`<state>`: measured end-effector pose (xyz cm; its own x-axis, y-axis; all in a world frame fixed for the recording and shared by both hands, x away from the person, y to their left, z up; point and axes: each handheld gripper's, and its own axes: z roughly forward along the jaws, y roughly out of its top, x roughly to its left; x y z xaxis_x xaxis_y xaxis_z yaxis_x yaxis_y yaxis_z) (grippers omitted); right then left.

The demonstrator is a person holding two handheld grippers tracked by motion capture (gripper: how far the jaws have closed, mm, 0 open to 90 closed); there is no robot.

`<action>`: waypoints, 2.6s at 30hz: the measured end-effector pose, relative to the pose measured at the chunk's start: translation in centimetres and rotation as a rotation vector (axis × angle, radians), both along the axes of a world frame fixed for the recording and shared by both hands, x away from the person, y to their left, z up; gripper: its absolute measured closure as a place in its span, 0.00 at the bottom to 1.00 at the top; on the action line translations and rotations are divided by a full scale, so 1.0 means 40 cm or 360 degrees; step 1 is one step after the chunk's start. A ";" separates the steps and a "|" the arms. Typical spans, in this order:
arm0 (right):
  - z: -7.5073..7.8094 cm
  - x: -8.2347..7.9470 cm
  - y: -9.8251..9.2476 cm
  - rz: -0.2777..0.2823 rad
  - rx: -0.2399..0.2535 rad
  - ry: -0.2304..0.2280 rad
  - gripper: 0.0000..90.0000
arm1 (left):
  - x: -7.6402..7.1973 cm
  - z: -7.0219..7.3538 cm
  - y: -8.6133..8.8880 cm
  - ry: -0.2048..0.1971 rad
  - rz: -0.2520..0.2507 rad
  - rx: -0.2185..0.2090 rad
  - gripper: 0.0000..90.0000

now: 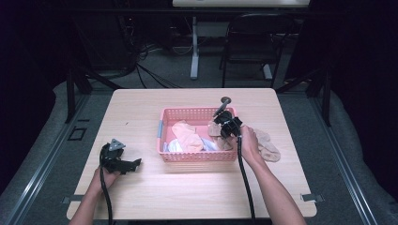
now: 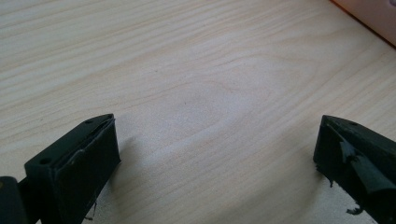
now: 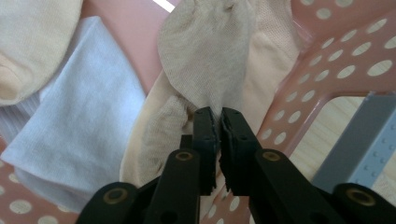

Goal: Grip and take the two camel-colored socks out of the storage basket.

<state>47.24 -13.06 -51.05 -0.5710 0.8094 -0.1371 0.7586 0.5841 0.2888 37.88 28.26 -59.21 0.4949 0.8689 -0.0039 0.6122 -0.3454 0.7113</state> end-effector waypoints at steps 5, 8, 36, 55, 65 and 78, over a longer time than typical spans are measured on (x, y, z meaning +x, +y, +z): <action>0.021 -0.008 -0.003 0.0005 0.0065 -0.0024 0.97 | 0.000 0.000 0.000 0.0000 0.0000 0.0000 0.00; 0.036 -0.020 -0.007 -0.0008 0.0153 -0.0066 0.97 | 0.000 0.000 0.000 0.0000 -0.0002 0.0000 0.00; 0.277 -0.084 -0.057 0.0116 0.0448 -0.0247 0.98 | 0.001 0.000 0.000 -0.0001 -0.0003 -0.0001 0.00; 0.390 -0.131 -0.082 0.0169 0.0493 -0.0325 0.98 | 0.001 0.000 0.000 -0.0001 -0.0005 0.0000 0.00; 0.435 -0.158 -0.165 0.0118 0.0479 -0.0389 0.98 | 0.001 0.000 0.000 -0.0002 -0.0004 -0.0001 0.00; 0.428 -0.165 -0.335 -0.0111 0.0396 -0.0369 0.98 | 0.000 0.000 0.000 0.0000 0.0001 0.0000 0.00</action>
<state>40.66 -26.45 -33.91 -0.4900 0.8703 -0.0503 0.6917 0.4233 0.5851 37.88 28.25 -59.21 0.4945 0.8691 -0.0036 0.6122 -0.3453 0.7113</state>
